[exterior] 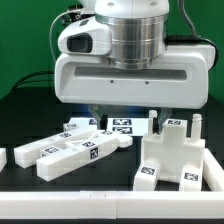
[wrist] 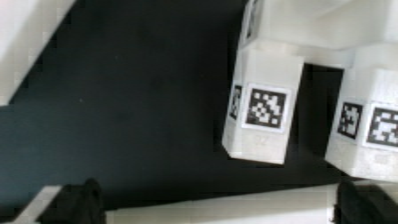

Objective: Assemble chair

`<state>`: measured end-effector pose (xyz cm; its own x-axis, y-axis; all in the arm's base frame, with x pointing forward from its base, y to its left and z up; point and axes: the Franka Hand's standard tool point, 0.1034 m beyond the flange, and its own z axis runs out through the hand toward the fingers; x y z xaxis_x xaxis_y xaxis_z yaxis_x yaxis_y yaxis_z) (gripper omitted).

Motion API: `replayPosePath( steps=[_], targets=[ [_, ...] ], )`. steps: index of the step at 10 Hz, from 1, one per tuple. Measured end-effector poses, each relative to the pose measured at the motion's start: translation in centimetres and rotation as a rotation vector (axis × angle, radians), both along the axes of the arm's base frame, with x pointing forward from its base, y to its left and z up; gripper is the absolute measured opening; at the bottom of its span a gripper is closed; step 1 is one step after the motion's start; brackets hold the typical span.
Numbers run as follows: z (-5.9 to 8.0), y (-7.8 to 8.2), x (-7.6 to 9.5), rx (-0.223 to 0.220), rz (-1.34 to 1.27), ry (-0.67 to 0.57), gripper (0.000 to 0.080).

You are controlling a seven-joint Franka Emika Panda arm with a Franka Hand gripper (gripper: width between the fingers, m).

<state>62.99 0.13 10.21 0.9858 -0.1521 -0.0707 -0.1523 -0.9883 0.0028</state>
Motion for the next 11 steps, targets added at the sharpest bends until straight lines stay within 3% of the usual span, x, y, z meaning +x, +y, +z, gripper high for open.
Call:
replayPosePath(
  steps=[1, 3, 5, 8, 11],
  targets=[
    [0.2, -0.3, 0.3, 0.007, -0.022, -0.078, 0.0649],
    [0.8, -3.5, -0.4, 0.028, -0.139, -0.208, 0.0649],
    [0.2, -6.8, -1.6, 0.019, -0.196, -0.293, 0.0649],
    [0.4, -6.0, -1.0, 0.008, -0.163, -0.343, 0.0649],
    [-1.0, -6.5, -3.0, 0.037, -0.346, -0.279, 0.0649]
  ],
)
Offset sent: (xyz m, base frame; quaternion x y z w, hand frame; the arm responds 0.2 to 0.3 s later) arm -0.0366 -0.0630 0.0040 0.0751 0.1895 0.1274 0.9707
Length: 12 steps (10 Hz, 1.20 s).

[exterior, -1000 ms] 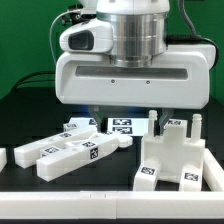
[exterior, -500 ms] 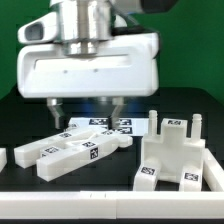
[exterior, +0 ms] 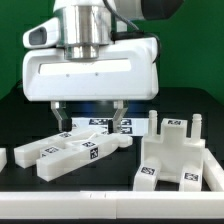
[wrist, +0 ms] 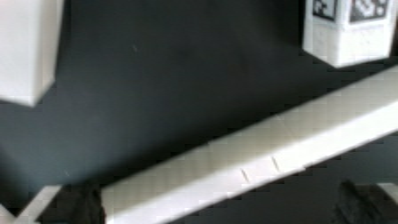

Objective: Assemble chair

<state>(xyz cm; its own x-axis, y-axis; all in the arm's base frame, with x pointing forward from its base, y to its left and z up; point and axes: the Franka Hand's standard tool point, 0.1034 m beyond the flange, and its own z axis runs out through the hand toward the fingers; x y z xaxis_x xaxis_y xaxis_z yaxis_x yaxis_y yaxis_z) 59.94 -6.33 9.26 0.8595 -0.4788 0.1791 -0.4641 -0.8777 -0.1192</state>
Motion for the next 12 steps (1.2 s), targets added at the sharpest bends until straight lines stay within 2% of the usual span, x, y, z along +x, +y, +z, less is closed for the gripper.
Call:
replayPosePath(
  steps=[1, 2, 6, 7, 8, 10, 12],
  targets=[
    [-0.8, -0.6, -1.2, 0.014, -0.047, 0.014, 0.0649],
    [-1.3, -1.7, -1.7, 0.007, -0.049, -0.004, 0.0649],
    [-1.5, -1.6, -1.9, 0.018, -0.061, 0.009, 0.0649],
    [-2.3, -2.0, -3.6, 0.073, -0.134, 0.112, 0.0649],
    [-2.3, -2.0, -5.3, 0.116, -0.238, 0.257, 0.0649],
    [-3.4, -2.7, -5.8, 0.105, -0.274, 0.230, 0.0649],
    [-3.3, -2.5, -5.8, 0.109, -0.272, 0.238, 0.0649]
  ],
)
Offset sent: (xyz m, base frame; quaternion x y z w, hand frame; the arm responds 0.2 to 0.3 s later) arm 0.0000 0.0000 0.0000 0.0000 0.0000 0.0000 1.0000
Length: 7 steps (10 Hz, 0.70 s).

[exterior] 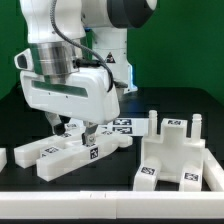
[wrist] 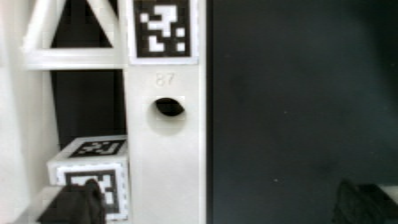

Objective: Assemble chair

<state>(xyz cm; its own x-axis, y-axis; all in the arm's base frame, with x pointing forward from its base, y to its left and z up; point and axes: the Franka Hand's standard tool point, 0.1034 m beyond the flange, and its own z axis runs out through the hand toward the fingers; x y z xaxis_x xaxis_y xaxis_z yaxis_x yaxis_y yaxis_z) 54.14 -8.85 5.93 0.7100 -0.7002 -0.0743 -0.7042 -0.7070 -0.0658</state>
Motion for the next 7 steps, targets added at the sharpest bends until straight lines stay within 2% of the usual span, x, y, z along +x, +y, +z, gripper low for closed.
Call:
replayPosePath(
  steps=[2, 4, 7],
  targets=[
    [-0.2, 0.0, -0.2, 0.001, -0.002, 0.003, 0.0649],
    [-1.4, 0.5, -1.5, -0.003, 0.007, 0.030, 0.0649],
    [-2.8, 0.7, -1.7, -0.020, 0.016, 0.032, 0.0649]
  ],
)
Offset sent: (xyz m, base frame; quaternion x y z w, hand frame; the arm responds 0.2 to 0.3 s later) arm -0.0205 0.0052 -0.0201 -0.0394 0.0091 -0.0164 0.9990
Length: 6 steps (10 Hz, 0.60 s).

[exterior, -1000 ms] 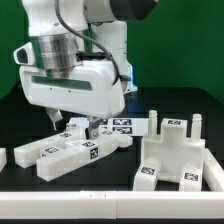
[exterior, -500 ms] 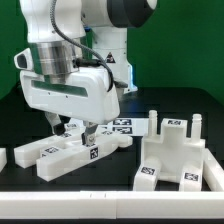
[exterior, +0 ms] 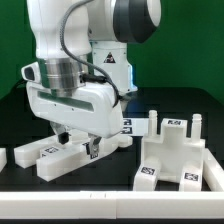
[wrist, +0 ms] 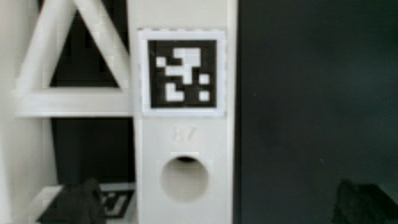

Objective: Assemble chair

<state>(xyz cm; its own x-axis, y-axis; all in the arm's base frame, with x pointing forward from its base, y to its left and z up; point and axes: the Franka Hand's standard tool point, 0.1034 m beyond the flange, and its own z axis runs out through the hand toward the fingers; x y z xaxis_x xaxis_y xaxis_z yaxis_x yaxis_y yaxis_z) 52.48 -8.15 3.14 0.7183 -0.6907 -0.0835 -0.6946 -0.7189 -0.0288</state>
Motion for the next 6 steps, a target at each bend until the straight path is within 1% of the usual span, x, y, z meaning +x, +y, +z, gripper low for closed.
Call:
replayPosePath(
  steps=[3, 6],
  targets=[
    [-1.5, 0.1, -0.4, -0.013, 0.007, 0.011, 0.0649],
    [-2.4, 0.5, -0.8, -0.018, 0.015, 0.024, 0.0649]
  ],
)
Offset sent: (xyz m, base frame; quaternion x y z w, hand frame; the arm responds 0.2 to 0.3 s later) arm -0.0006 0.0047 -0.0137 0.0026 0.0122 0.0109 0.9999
